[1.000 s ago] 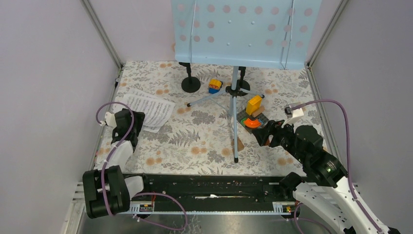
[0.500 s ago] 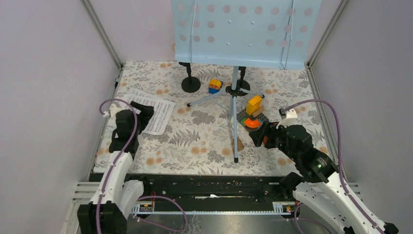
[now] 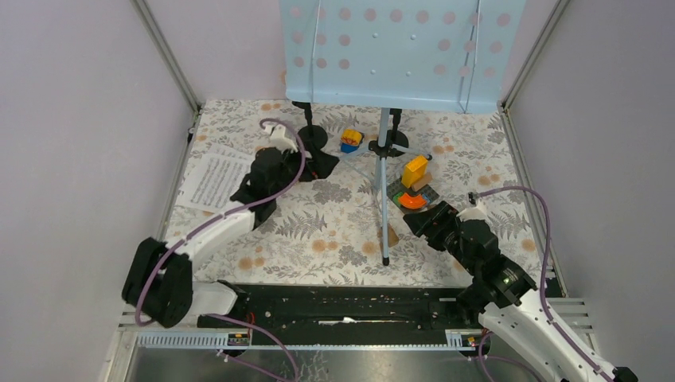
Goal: Pack up the instrument practice props
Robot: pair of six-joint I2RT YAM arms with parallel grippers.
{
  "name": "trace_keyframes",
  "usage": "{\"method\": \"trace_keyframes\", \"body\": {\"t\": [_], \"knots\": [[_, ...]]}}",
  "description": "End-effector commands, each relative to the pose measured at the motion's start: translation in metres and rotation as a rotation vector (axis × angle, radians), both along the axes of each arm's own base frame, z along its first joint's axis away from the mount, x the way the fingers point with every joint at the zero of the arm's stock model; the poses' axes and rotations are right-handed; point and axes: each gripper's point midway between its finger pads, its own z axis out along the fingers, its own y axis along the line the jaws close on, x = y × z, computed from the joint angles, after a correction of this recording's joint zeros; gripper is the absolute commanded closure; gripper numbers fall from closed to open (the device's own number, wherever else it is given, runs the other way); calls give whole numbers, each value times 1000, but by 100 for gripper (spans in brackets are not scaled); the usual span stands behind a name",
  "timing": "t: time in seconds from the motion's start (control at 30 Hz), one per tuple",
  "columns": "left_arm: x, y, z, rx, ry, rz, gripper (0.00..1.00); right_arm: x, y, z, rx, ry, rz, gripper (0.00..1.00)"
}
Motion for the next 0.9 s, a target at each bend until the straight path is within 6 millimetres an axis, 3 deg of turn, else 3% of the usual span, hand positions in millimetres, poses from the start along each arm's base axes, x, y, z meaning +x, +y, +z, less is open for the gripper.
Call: {"method": "trace_keyframes", "body": {"t": [0.0,0.13,0.4,0.7,0.87], "knots": [[3,-53,92,-78,-382,-273,9,10,8,24,247,-31,-75,20],[-10,-69,124,-113,-719,-385,8,9,12,20,279,-32,-60,20],[-17,-103,123,-105,-993,-612,13,5,13,18,244,-38,-33,20],[9,-124,126,-153,-997,-642,21,0,1,22,207,-59,-54,20],[20,-145,113,-99,-946,-673,25,-2,-6,22,185,-60,-76,20]]}}
